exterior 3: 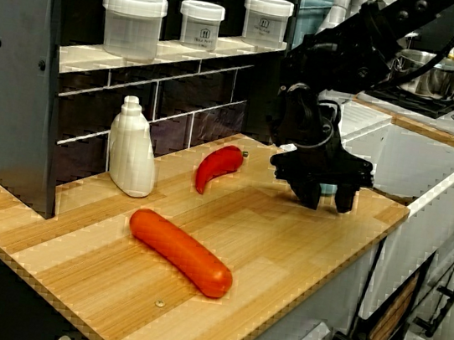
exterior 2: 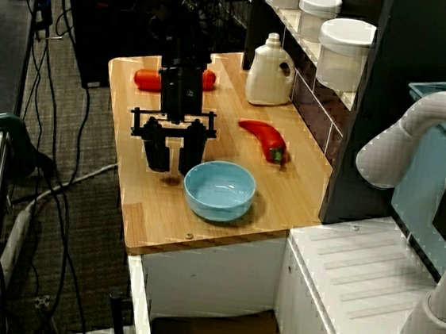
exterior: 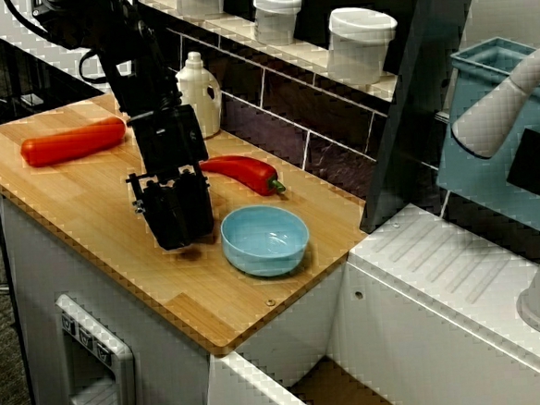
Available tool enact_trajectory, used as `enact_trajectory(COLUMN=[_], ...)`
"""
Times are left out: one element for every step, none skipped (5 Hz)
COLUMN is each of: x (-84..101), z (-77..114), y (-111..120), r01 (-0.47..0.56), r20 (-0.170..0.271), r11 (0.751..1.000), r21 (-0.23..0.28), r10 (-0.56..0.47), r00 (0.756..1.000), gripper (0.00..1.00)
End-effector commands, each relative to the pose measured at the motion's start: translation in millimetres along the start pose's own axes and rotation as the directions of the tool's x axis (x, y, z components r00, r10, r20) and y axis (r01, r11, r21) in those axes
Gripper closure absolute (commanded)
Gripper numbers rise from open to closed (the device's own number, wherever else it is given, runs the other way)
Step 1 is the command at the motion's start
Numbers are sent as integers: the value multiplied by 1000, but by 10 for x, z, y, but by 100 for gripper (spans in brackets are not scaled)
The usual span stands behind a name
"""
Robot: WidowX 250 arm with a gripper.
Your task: Push into sink
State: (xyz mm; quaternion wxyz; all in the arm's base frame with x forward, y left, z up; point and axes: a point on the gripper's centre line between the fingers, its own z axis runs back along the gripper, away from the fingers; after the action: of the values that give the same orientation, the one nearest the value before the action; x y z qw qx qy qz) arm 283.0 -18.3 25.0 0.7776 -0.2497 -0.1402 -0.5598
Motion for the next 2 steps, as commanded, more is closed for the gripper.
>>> enact_trajectory(x=[0,51], z=[0,253], y=[0,-118], r01=[0,67], r20=[0,-2], r11=[1000,998], r21=[0,20], r10=[0,-67], r00=[1000,998], gripper=[0,0])
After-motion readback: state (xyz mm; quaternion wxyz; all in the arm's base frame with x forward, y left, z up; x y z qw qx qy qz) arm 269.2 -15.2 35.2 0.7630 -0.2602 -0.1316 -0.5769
